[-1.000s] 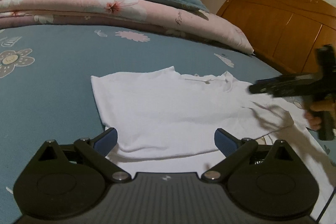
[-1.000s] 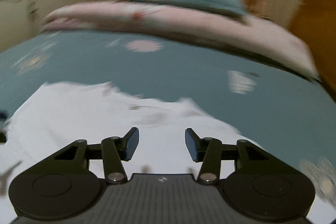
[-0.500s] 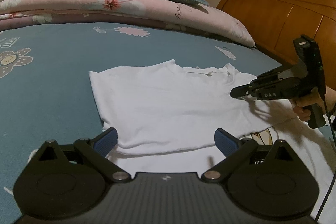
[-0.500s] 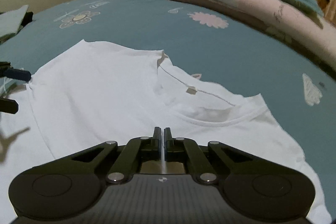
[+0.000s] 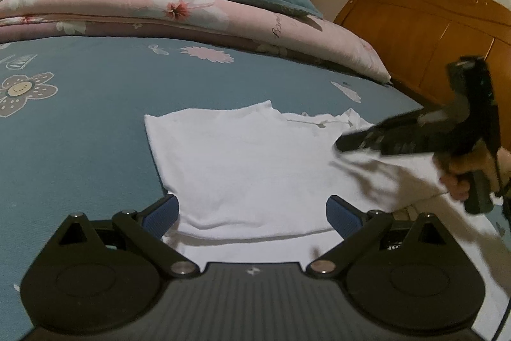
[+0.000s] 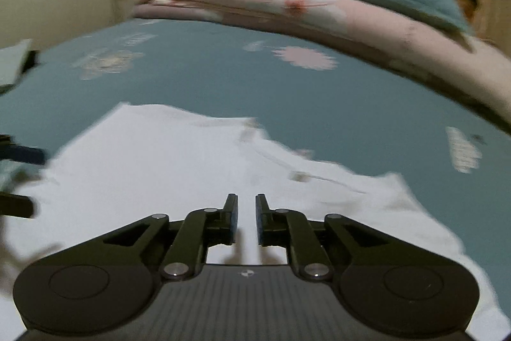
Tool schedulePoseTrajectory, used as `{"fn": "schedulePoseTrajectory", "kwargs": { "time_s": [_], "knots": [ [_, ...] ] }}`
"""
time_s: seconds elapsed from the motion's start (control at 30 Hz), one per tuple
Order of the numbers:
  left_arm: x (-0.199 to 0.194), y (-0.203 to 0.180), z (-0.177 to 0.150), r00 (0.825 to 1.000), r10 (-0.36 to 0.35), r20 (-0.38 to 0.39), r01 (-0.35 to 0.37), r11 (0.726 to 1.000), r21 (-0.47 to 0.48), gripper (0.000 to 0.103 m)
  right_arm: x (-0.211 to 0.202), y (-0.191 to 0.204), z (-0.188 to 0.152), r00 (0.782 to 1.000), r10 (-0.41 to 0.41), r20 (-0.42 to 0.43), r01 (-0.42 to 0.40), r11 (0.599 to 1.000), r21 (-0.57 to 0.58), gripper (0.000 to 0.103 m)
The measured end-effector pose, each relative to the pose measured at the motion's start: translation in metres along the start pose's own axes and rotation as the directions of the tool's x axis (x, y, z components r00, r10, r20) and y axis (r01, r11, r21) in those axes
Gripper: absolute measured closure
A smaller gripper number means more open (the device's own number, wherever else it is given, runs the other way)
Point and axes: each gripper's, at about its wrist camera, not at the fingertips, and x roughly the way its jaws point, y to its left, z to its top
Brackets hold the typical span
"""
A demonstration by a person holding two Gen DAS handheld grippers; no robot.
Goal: Fold clothes
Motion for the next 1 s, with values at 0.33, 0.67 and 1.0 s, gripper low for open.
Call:
{"fn": "schedulePoseTrajectory", "kwargs": {
  "time_s": [0.33,0.67,1.0],
  "knots": [
    [-0.013,0.024,0.007,0.996,0.094,-0.001,-0.094,0.995,-0.027,0.005,0.016,0.022,0.008,0.994,-0.106,-0.016,0.107,0.992,0.069,0.077],
    [-0.049,0.112,0.004,0.924,0.383,-0.021,-0.368,0.871,-0.326,0.005,0.035,0.121,0.041,0.994,0.107,0.022,-0.104,0.990,-0.097,0.080],
    [-0.040,0.105,0.007,0.954,0.297,-0.028,-0.292,0.910,-0.295,0.005,0.078,0.155,0.053,0.989,0.143,0.042,-0.141,0.989,-0.047,0.083]
  ]
}}
